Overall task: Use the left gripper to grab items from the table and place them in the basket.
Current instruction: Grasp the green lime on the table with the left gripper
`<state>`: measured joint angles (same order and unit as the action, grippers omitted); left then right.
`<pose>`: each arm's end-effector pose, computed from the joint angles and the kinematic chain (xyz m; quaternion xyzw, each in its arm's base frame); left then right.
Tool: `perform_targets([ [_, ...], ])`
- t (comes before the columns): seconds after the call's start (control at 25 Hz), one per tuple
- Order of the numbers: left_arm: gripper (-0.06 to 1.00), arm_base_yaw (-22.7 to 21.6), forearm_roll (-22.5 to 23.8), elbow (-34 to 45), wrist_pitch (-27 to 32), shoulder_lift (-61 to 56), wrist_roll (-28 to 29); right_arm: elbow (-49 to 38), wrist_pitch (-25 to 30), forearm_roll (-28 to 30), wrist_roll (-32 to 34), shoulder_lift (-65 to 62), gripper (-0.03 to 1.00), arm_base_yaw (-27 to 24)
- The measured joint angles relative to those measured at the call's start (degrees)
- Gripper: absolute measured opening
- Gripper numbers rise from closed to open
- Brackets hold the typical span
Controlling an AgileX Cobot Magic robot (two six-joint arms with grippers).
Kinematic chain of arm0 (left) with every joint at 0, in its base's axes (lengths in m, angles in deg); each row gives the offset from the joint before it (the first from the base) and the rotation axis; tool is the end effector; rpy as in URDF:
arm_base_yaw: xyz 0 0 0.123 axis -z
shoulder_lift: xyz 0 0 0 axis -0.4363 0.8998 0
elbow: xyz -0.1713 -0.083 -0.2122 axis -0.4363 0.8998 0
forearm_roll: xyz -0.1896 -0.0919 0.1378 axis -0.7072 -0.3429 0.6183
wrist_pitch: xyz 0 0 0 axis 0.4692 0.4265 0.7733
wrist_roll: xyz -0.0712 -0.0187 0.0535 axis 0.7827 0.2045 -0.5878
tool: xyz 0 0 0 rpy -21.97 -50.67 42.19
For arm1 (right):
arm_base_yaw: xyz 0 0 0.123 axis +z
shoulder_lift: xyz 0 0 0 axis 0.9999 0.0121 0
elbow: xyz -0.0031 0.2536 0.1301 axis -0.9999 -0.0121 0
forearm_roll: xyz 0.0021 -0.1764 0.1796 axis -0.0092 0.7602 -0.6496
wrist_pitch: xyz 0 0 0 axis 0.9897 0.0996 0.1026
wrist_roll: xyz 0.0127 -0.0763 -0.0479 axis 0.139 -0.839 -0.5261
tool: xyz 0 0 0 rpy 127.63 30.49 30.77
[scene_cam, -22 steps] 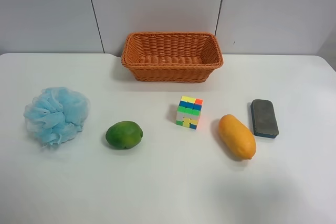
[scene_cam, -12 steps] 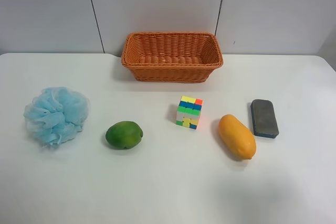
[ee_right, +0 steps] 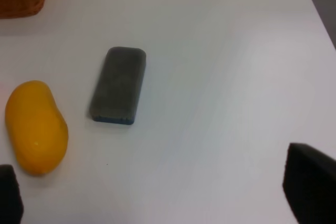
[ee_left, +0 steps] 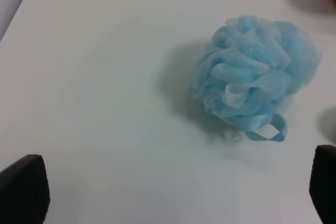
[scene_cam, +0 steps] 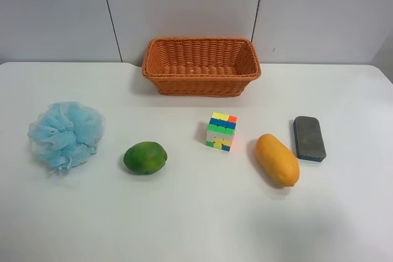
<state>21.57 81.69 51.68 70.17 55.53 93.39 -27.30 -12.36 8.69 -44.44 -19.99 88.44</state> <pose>-0.0074 0.0023 0.2799 -0.0582 0.8476 0.0214 0.5270 -0.0041 -0.0012 0.2727 0.0216 0.8530 -0.0030 0.5215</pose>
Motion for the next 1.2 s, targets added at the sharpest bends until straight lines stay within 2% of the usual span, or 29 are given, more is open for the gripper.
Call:
perform_targets([
  [0.24, 0.99, 0.4, -2.0, -6.2, -1.7, 8.8, -6.7, 0.0, 0.0, 0.0, 0.0, 0.0, 0.99, 0.0],
  [0.52, 0.99, 7.7, -6.1, -16.0, -2.3, 33.0, -15.6, 0.0, 0.0, 0.0, 0.0, 0.0, 0.99, 0.0],
  [0.68, 0.99, 15.7, -9.0, -20.4, -3.1, 46.8, -20.9, 0.0, 0.0, 0.0, 0.0, 0.0, 0.99, 0.0],
  [0.92, 0.99, 30.9, -8.5, -25.6, -9.7, 64.1, -26.3, 0.0, 0.0, 0.0, 0.0, 0.0, 0.99, 0.0],
  [1.2, 0.99, 43.5, -8.5, -26.4, -15.2, 78.9, -30.5, 0.0, 0.0, 0.0, 0.0, 0.0, 0.99, 0.0],
])
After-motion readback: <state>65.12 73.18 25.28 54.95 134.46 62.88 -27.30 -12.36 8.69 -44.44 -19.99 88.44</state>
